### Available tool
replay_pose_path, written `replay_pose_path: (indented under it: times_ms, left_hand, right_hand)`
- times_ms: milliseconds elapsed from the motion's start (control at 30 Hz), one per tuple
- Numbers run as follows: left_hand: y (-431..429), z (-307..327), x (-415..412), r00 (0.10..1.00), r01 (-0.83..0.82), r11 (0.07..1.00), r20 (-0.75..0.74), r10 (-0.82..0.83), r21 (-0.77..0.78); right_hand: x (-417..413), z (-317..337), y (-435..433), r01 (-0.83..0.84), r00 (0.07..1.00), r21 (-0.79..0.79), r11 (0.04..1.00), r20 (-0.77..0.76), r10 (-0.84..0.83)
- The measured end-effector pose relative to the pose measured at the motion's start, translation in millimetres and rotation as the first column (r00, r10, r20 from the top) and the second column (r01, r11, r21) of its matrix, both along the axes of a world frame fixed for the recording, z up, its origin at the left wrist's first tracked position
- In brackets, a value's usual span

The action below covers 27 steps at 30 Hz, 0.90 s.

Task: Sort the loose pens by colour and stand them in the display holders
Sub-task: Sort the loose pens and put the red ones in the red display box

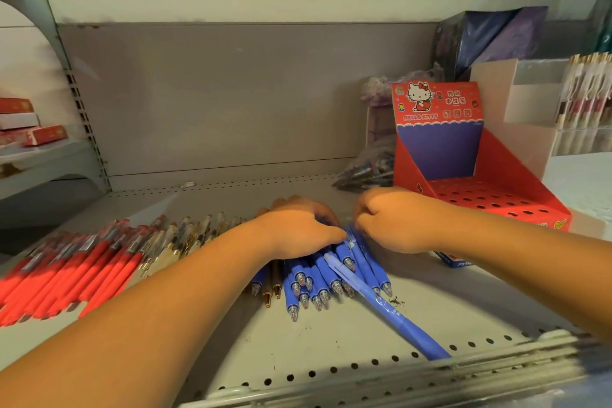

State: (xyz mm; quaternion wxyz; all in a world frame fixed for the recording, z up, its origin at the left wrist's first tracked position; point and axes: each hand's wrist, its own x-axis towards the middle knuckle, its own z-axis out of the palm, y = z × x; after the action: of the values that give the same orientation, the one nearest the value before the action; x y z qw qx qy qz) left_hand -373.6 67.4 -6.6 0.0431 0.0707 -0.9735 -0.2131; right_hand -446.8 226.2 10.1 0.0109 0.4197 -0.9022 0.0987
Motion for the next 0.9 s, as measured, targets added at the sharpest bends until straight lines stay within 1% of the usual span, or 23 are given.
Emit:
replay_pose_path:
  times_ms: [33,100,167,233,300,367,433,500,533,567,633,700,767,833,900]
  left_hand:
    - [0,1,0,1.000,-0.008,1.000,0.007,0.008,-0.008]
    - [0,2,1,0.999,-0.030,0.999,0.022,0.031,-0.014]
    - [0,2,2,0.999,-0.023,1.000,0.035,0.023,-0.019]
    - [1,3,3,0.999,0.001,1.000,0.041,0.000,-0.018]
    - [1,3,3,0.999,0.021,1.000,0.033,-0.021,-0.001]
    - [1,2,4,0.999,0.029,0.999,0.030,-0.029,0.027]
    - [0,2,4,0.999,0.012,0.999,0.031,-0.014,0.037]
    - [-1,4,5,0.999,-0.021,0.999,0.043,0.020,0.036]
    - [0,5,5,0.998,-0.039,0.998,0.054,0.037,0.042]
    - [0,6,5,0.996,-0.060,0.997,0.063,0.057,0.050]
    - [2,7,5,0.993,-0.106,0.993,0.053,0.103,0.054]
    - [3,11,6,0.979,-0.203,0.978,0.001,0.203,0.040]
    - [-2,19,8,0.948,-0.316,0.948,-0.055,0.314,-0.028]
    - [-10,27,13,0.924,-0.381,0.920,-0.039,0.379,-0.090]
    - [-17,32,19,0.914,-0.394,0.908,0.046,0.403,-0.140]
  right_hand:
    - [4,3,4,-0.038,0.999,-0.061,0.997,0.010,0.039]
    - [14,10,12,-0.115,0.980,-0.170,0.979,0.144,0.140]
    - [26,15,19,-0.185,0.940,-0.143,0.972,0.263,0.218]
    - [37,15,22,-0.239,0.918,-0.070,0.968,0.308,0.249]
    - [42,11,22,-0.261,0.890,-0.063,0.963,0.371,0.265]
    - [42,11,22,-0.237,0.867,-0.122,0.964,0.420,0.266]
    - [35,16,22,-0.169,0.857,-0.242,0.955,0.443,0.264]
    - [23,23,19,-0.065,0.869,-0.375,0.925,0.434,0.237]
    - [15,25,16,-0.009,0.882,-0.418,0.908,0.424,0.204]
    - [7,25,12,0.034,0.896,-0.430,0.902,0.413,0.163]
    - [-7,20,0,0.080,0.918,-0.359,0.930,0.391,0.072]
    - [-15,13,-11,0.087,0.928,-0.220,0.972,0.371,0.001]
    - [-20,7,-20,0.077,0.938,-0.094,0.993,0.343,-0.041]
    - [-23,4,-26,0.075,0.942,-0.024,0.997,0.331,-0.063]
    - [-24,2,-28,0.073,0.941,-0.008,0.997,0.331,-0.066]
